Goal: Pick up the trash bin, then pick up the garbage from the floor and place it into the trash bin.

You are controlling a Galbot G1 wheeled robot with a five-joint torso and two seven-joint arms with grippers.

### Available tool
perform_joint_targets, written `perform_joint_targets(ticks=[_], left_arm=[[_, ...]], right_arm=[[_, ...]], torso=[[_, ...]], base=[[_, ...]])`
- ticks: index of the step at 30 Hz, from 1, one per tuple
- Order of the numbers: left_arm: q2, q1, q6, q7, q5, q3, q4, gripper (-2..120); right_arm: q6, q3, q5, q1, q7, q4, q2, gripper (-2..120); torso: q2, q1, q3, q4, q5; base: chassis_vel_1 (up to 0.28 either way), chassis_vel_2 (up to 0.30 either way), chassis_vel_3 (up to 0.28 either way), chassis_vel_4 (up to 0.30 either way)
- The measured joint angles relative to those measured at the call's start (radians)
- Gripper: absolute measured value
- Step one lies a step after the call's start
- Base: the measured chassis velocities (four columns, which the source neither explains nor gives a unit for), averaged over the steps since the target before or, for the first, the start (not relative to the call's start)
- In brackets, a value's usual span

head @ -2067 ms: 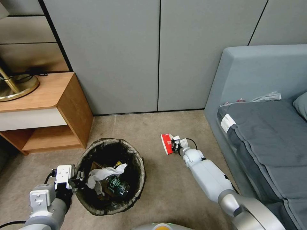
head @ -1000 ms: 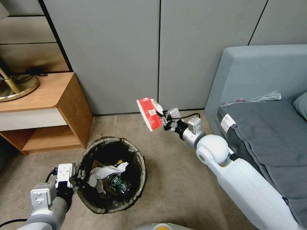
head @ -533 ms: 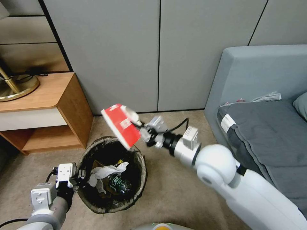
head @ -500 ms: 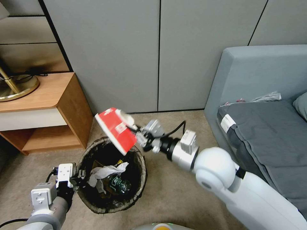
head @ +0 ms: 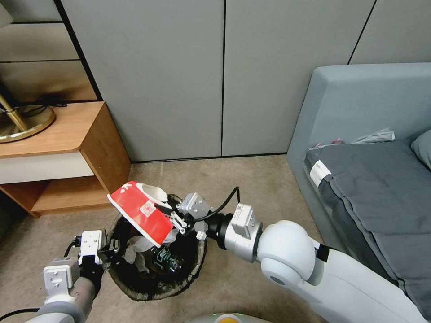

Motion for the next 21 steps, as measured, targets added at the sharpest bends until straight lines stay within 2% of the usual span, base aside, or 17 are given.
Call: perform_joint_targets(ticks=[12, 16, 17, 20, 21], left_arm=[[-0.003, -0.002, 0.0, 0.0, 0.0, 0.0, 0.0, 0], [-0.001, -0.002, 0.0, 0.0, -0.002, 0.0, 0.0, 0], [-0.001, -0.002, 0.0, 0.0, -0.002, 0.0, 0.0, 0], [0.006, -0.004, 0.0, 0.0, -0.007, -0.002, 0.0, 0], [0.006, -0.004, 0.0, 0.0, -0.007, -0.002, 0.0, 0]], right_arm=[[0.006, -0.052, -0.074, -0.041, 0.0, -0.051, 0.015, 3], [0.014, -0.055, -0.121, -0.056, 0.005, -0.073, 0.021, 21], [0.014, -0.055, -0.121, -0.056, 0.005, -0.073, 0.021, 21], [0.015, -0.063, -0.127, -0.062, 0.021, -0.087, 0.031, 35], [0.015, -0.063, -0.127, -0.062, 0.021, -0.087, 0.031, 35]], torso=[[0.0, 0.0, 0.0, 0.0, 0.0], [0.0, 0.0, 0.0, 0.0, 0.0], [0.0, 0.0, 0.0, 0.0, 0.0], [0.0, 0.0, 0.0, 0.0, 0.0], [0.0, 0.0, 0.0, 0.0, 0.0]], base=[[0.0, 0.0, 0.0, 0.0], [0.0, 0.0, 0.0, 0.0], [0.0, 0.0, 0.0, 0.0], [0.0, 0.0, 0.0, 0.0], [0.0, 0.0, 0.0, 0.0]])
